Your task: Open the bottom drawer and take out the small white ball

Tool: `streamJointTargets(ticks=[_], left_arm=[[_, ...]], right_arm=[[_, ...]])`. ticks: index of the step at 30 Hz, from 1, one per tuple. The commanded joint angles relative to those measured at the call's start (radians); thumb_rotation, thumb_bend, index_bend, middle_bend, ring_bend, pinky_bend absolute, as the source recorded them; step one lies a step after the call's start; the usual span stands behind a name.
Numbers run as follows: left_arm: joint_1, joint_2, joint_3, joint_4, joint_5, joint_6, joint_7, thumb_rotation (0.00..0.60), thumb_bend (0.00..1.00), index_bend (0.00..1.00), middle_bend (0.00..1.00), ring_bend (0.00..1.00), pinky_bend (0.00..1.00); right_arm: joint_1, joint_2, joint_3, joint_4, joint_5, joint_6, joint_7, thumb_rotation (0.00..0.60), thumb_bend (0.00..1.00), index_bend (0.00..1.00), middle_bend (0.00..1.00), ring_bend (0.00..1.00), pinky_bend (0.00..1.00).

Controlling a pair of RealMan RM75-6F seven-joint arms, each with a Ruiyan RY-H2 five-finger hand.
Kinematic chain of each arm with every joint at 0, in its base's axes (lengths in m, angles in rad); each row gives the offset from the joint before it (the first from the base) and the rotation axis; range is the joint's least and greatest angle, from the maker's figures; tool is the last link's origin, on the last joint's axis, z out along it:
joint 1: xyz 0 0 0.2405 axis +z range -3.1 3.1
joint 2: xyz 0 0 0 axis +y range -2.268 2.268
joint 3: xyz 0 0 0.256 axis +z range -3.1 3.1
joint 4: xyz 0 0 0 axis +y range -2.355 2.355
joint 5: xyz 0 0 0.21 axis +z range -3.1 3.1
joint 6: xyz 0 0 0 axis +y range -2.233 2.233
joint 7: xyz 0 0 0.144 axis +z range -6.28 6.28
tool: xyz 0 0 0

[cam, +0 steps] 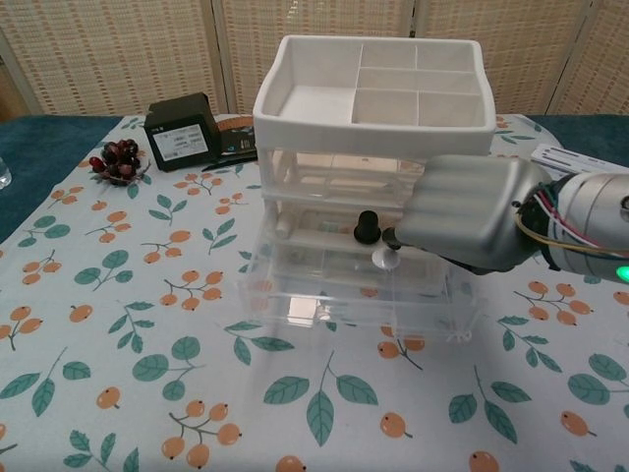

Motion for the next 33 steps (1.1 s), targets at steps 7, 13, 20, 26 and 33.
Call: streamJointTargets(ticks=[7, 13, 20, 26, 33], left_arm=[[-0.001, -0.002, 0.000, 0.002, 0.002, 0.000, -0.001, 0.600, 0.25, 0.11, 0.01, 0.05, 0.07], [0.004, -0.001, 0.001, 0.003, -0.001, 0.004, -0.003, 0.600, 0.25, 0.11, 0.01, 0.05, 0.07], [0.009, 0.002, 0.001, 0.004, -0.002, 0.009, -0.006, 0.600, 0.25, 0.11, 0.01, 0.05, 0.07], [0.010, 0.002, 0.001, 0.005, -0.002, 0.009, -0.006, 0.600, 0.25, 0.11, 0.01, 0.05, 0.07], [0.007, 0.003, 0.001, 0.002, 0.002, 0.008, -0.005, 0.600, 0.25, 0.11, 0.01, 0.05, 0.07]], right_arm=[[0.009, -0.014, 0.003, 0.010, 0.015, 0.003, -0.003, 0.600, 1.00, 0.20, 1.00, 1.00, 1.00], [0.018, -0.031, 0.011, 0.024, 0.015, -0.007, 0.003, 0.600, 1.00, 0.20, 1.00, 1.00, 1.00], [0.026, -0.045, 0.012, 0.016, 0.003, -0.021, 0.017, 0.600, 1.00, 0.20, 1.00, 1.00, 1.00], [0.016, -0.030, 0.013, -0.011, -0.048, -0.015, 0.063, 0.600, 1.00, 0.20, 1.00, 1.00, 1.00], [0.019, 0.016, 0.007, -0.067, 0.000, 0.008, 0.048, 0.600, 1.00, 0.20, 1.00, 1.00, 1.00]])
